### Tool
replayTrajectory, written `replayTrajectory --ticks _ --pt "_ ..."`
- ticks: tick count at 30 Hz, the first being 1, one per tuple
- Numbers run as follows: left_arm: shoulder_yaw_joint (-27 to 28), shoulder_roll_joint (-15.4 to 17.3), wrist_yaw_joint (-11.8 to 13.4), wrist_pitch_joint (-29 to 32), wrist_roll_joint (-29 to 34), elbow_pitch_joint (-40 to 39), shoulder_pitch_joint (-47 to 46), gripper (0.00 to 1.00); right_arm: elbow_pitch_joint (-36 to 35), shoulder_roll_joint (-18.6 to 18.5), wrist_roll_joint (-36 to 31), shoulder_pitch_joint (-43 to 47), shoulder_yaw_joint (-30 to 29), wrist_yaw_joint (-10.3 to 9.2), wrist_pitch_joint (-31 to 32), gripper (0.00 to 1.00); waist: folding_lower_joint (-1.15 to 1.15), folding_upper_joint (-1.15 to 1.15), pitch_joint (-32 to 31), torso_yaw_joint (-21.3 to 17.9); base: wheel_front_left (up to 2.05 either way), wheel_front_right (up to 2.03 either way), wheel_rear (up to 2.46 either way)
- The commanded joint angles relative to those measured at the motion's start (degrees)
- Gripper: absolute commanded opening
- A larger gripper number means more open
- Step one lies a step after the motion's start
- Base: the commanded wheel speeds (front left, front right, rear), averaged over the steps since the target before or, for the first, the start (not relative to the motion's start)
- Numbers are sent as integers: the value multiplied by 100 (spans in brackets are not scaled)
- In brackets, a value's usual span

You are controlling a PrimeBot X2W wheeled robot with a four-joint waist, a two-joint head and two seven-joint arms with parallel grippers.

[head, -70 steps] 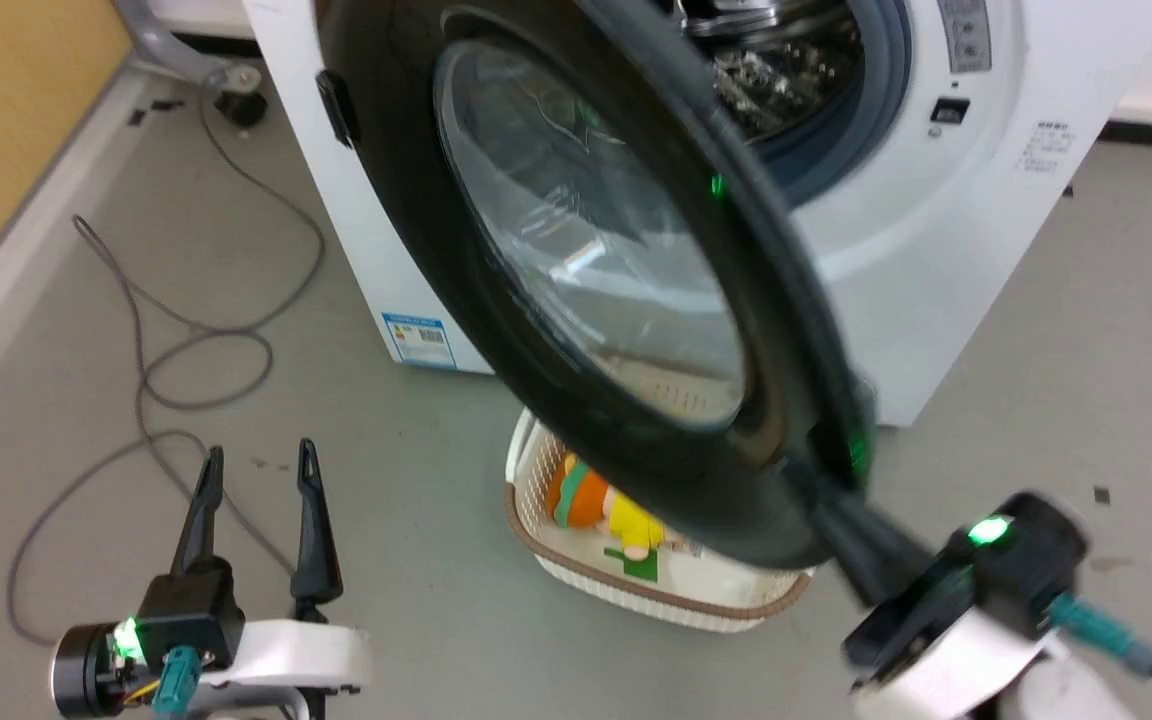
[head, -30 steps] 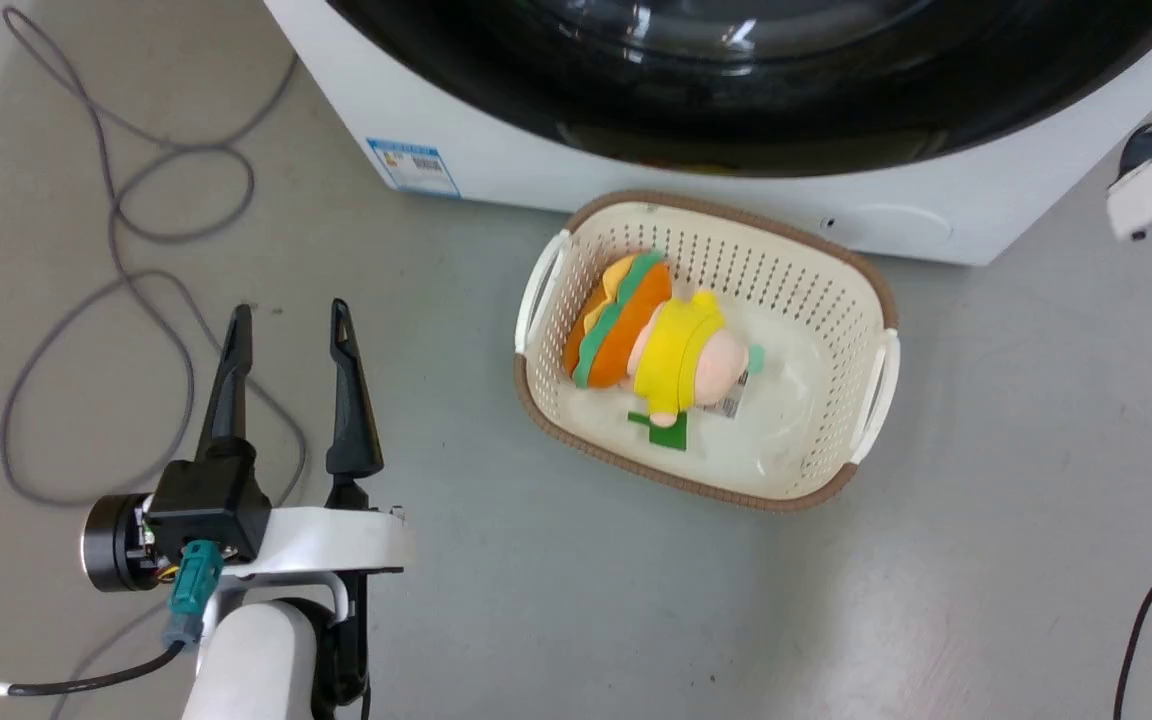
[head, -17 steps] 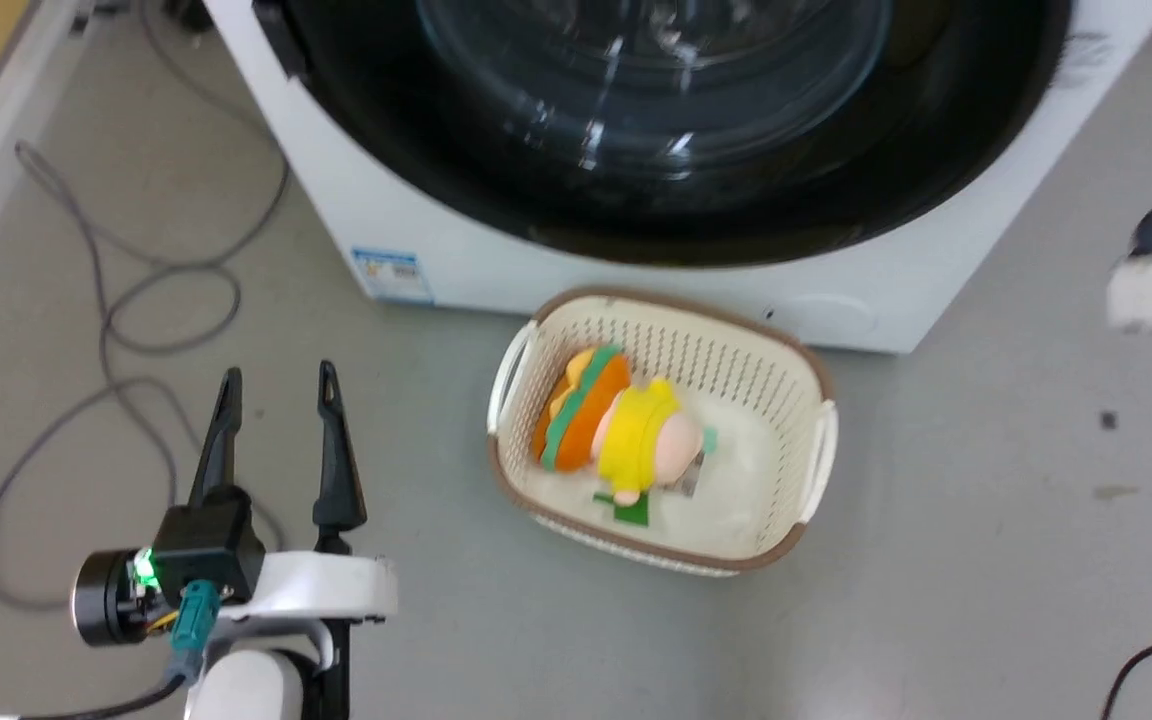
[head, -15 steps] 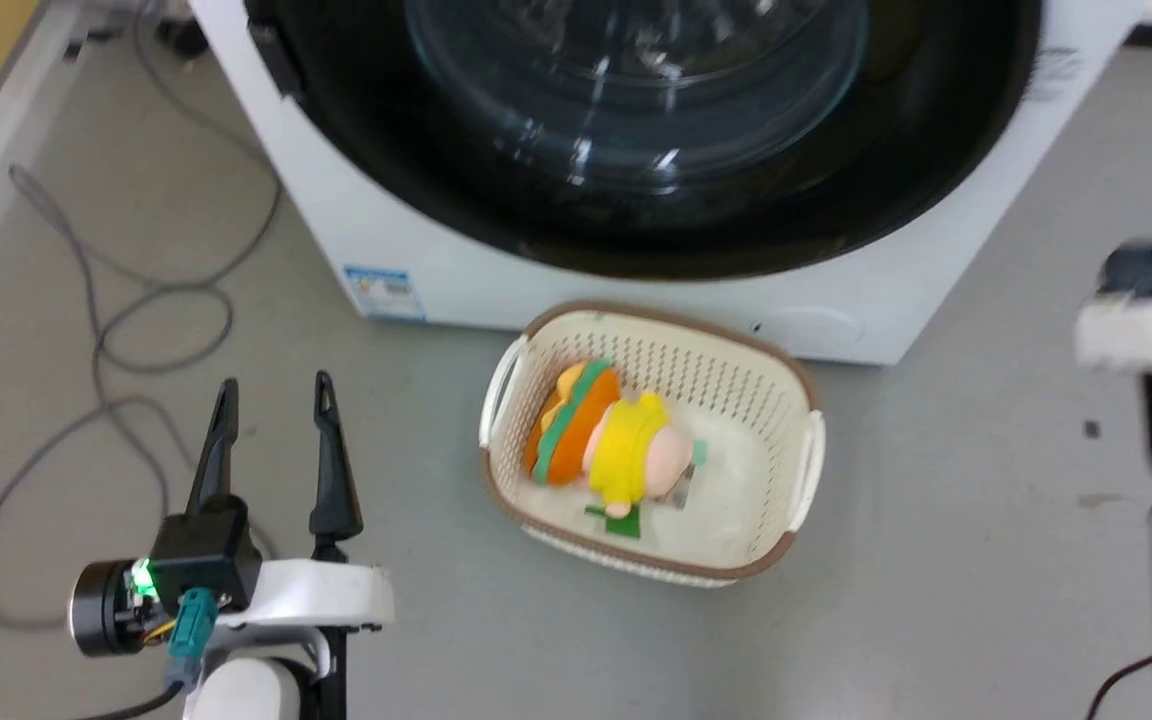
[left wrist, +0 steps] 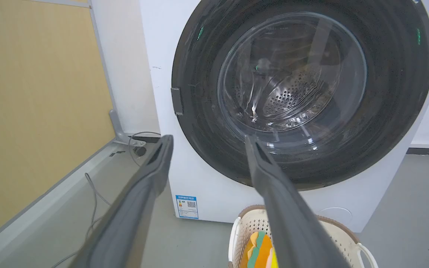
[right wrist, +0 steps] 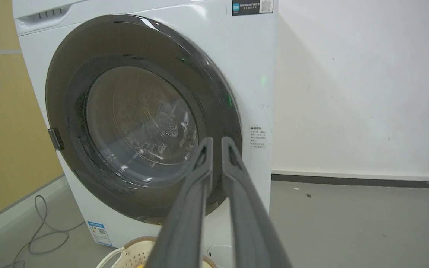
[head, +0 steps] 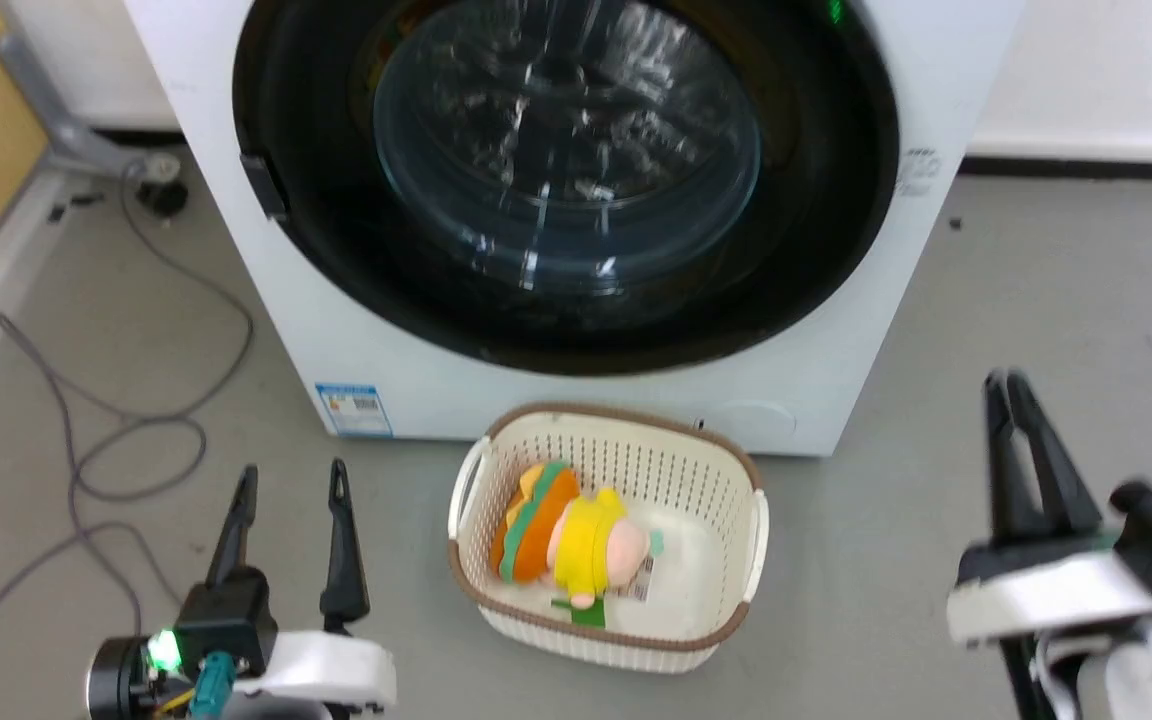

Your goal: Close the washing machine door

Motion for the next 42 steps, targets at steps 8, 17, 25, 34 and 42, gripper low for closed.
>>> replayTrajectory --ticks 8,17,25,34,42 --pt "-55 5 -72 -25 50 63 378 100 -38 124 97 908 114 -4 -25 100 0 0 -400 -163 0 0 0" --pt "-77 -1 -82 9 -3 131 419 0 -67 102 249 1099 115 0 4 0 0 0 -439 -217 0 0 0" --pt "-69 -1 -103 77 8 106 409 0 -89 103 203 1093 125 0 71 0 0 0 -437 -215 0 0 0" --pt "-51 0 -145 182 27 69 394 0 -125 106 129 1086 134 -1 177 0 0 0 -433 -210 0 0 0" --pt "-36 0 -183 276 43 36 381 0 -157 107 63 1081 143 -1 271 0 0 0 -429 -207 0 0 0"
